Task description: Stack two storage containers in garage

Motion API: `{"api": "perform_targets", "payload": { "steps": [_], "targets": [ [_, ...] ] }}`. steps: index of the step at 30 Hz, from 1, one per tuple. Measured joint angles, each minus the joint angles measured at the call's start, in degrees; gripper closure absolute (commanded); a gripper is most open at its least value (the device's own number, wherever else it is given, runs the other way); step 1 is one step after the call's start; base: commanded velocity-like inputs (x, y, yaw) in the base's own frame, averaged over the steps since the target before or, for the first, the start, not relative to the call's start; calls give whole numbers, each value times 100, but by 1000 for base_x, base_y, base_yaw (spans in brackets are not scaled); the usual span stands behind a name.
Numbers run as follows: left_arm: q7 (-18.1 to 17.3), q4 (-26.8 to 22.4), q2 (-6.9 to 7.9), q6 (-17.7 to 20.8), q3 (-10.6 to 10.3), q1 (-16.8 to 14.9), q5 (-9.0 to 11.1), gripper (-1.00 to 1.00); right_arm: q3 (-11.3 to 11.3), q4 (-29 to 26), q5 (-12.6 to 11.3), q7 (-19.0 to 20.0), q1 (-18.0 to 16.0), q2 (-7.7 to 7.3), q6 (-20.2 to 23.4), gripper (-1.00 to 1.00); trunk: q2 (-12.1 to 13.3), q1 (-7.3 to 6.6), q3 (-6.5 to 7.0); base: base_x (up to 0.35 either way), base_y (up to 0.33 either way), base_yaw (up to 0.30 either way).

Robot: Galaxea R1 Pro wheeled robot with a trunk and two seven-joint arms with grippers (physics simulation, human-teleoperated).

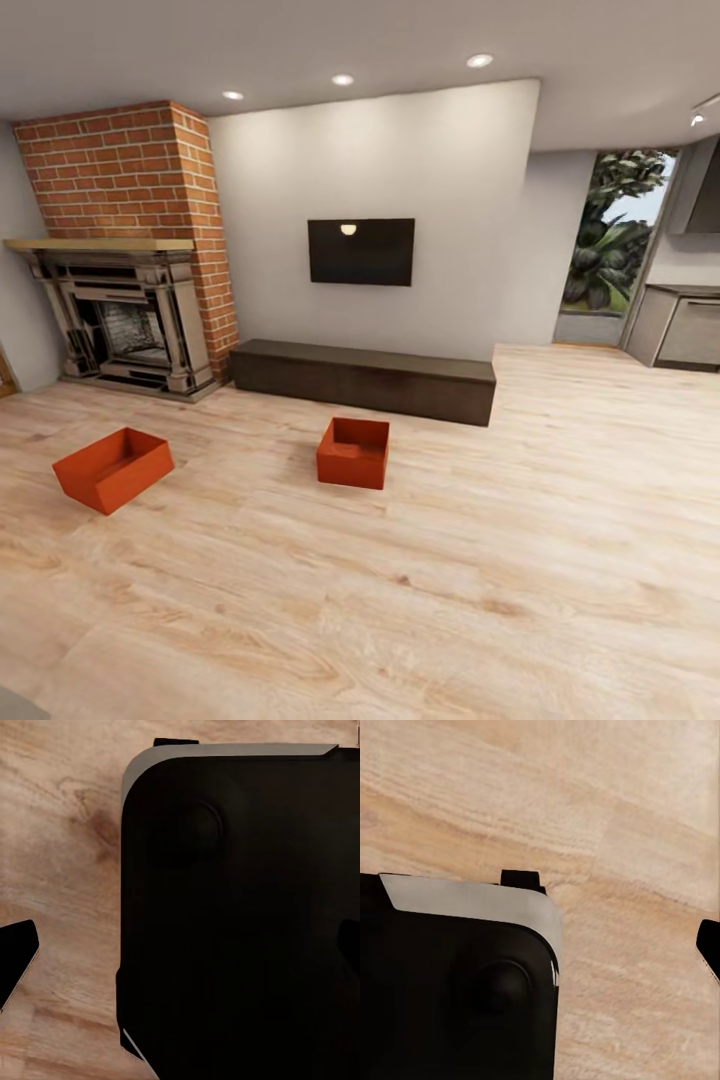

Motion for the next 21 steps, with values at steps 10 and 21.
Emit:
{"api": "perform_targets", "payload": {
  "steps": [10, 21],
  "targets": [
    [0, 0, 5, -4, 3, 0, 5, -100, 0, 0, 2, 1, 0, 3, 0, -100, 0, 0, 0, 323, 0, 0],
    [0, 0, 7, -5, 8, 0, 6, -100, 3, 0, 0, 6, 0, 5, 6, -100, 0, 0, 0, 323, 0, 0]
  ]
}}
